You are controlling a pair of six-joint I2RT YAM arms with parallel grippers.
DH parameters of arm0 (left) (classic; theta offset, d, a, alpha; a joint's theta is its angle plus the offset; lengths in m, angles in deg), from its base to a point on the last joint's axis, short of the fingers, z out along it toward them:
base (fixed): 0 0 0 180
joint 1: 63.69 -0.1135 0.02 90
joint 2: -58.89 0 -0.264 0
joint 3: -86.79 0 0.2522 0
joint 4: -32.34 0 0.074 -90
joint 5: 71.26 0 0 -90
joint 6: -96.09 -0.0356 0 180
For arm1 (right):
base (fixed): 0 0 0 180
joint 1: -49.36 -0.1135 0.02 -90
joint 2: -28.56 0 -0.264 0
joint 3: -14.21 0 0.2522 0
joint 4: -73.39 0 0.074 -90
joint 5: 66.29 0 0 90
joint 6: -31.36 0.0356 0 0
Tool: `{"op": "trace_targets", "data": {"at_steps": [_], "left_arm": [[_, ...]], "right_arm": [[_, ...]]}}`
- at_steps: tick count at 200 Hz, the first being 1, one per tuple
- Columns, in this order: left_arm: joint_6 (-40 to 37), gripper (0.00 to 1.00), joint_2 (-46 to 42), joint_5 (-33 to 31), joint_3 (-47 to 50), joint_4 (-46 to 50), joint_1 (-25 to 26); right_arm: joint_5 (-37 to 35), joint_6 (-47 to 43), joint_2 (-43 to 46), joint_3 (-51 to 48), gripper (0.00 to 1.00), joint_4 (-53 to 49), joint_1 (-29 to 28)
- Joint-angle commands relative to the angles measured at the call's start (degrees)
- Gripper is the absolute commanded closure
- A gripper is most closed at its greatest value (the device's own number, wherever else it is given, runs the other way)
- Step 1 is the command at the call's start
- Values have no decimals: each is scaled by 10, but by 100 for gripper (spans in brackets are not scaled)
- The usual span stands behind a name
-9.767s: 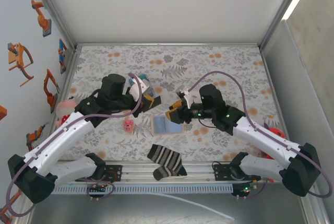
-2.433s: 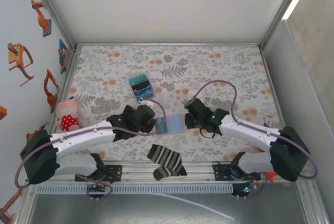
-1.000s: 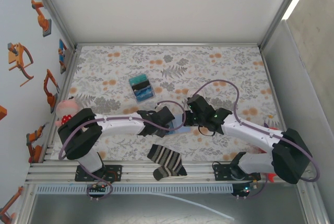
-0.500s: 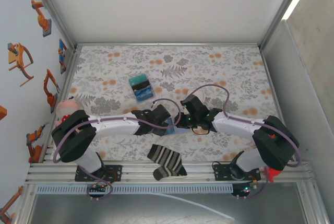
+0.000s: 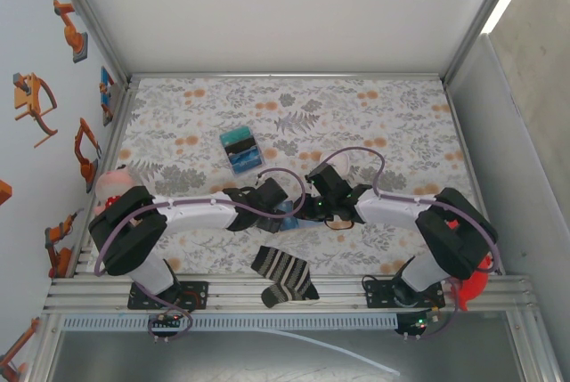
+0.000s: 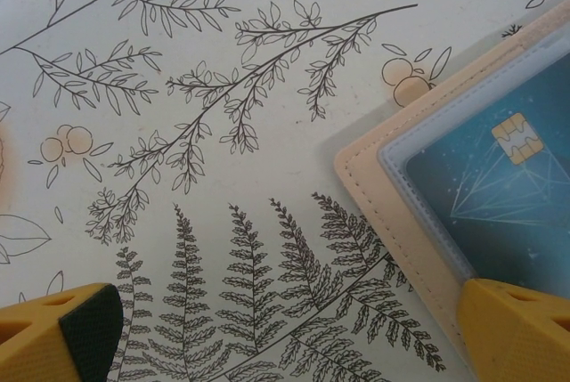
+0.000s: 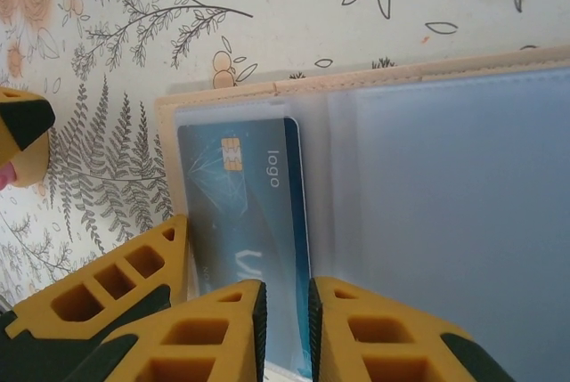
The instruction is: Take the credit cards out of the card holder
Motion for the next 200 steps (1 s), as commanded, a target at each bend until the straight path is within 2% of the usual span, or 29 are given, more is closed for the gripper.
{"op": "trace_targets", "data": {"at_steps": [1,146,200], "left_arm": [[6,3,6,3,3,12,-2],[4,3,18,-3,-1,25,1],[3,3,22,-5,-4,27,2]], "right_arm": [[8,3,-7,0,82,14,5],[32,7,-40,-19,85,64,14],[52,12,-44,-27,91,94,14]]}}
